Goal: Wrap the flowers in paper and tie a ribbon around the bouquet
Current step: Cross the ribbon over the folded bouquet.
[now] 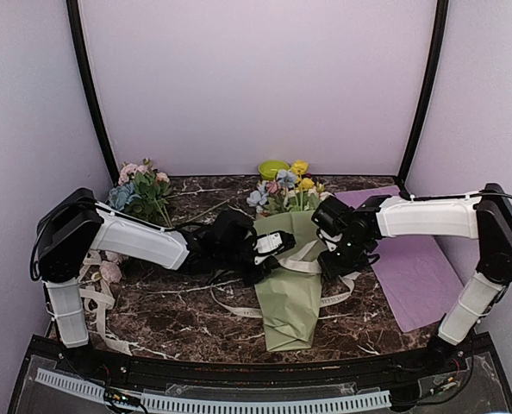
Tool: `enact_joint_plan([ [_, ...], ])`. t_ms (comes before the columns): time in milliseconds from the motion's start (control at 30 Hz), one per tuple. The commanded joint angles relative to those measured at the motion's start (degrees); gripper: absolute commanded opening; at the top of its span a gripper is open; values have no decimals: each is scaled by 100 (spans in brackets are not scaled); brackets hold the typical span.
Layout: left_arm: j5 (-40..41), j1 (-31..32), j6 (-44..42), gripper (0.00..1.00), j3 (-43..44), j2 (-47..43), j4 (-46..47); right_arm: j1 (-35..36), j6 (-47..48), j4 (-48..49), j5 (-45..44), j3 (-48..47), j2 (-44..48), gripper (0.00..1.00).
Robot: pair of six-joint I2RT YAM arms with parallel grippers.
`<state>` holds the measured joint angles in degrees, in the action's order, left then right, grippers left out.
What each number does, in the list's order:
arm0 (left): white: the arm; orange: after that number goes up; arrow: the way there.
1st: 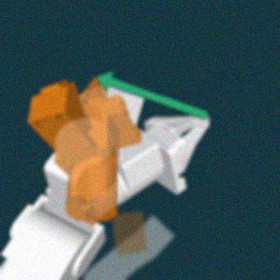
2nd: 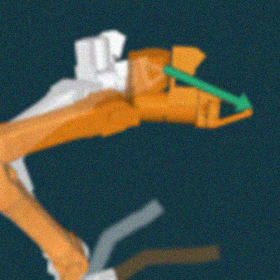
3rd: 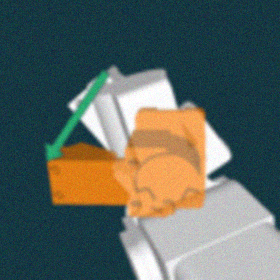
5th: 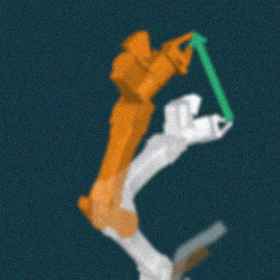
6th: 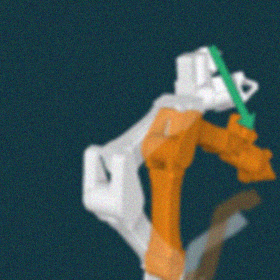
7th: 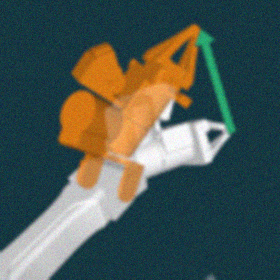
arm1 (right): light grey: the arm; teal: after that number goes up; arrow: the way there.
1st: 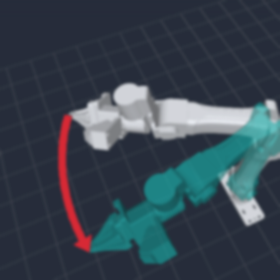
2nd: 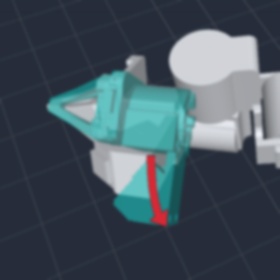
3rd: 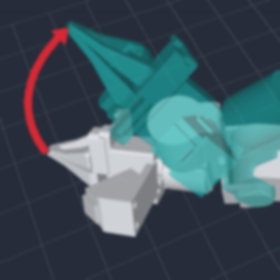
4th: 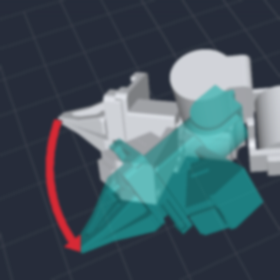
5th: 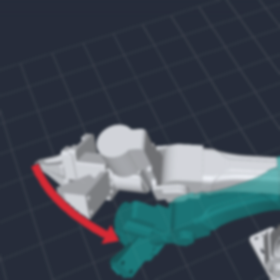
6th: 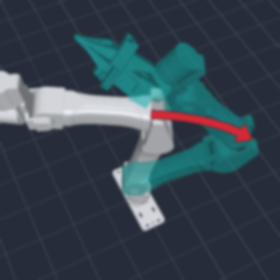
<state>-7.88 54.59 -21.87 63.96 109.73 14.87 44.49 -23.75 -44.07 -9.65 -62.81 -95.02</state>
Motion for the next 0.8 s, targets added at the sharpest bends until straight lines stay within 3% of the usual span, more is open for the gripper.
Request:
enact_joint_plan([
  [0, 5, -27, -58, 0, -59, -337, -86, 16, 179, -23, -336, -252, -113, 59],
  [300, 6, -53, -57, 0, -68, -341, -92, -340, 361, 345, 17, -75, 73, 39],
  [533, -12, -60, -58, 0, -73, -336, -95, -441, 815, 817, 917, 45, 193, 50],
  [767, 105, -62, 31, 0, -40, -347, -106, -424, 1359, 1389, 2005, 183, 799, 48],
])
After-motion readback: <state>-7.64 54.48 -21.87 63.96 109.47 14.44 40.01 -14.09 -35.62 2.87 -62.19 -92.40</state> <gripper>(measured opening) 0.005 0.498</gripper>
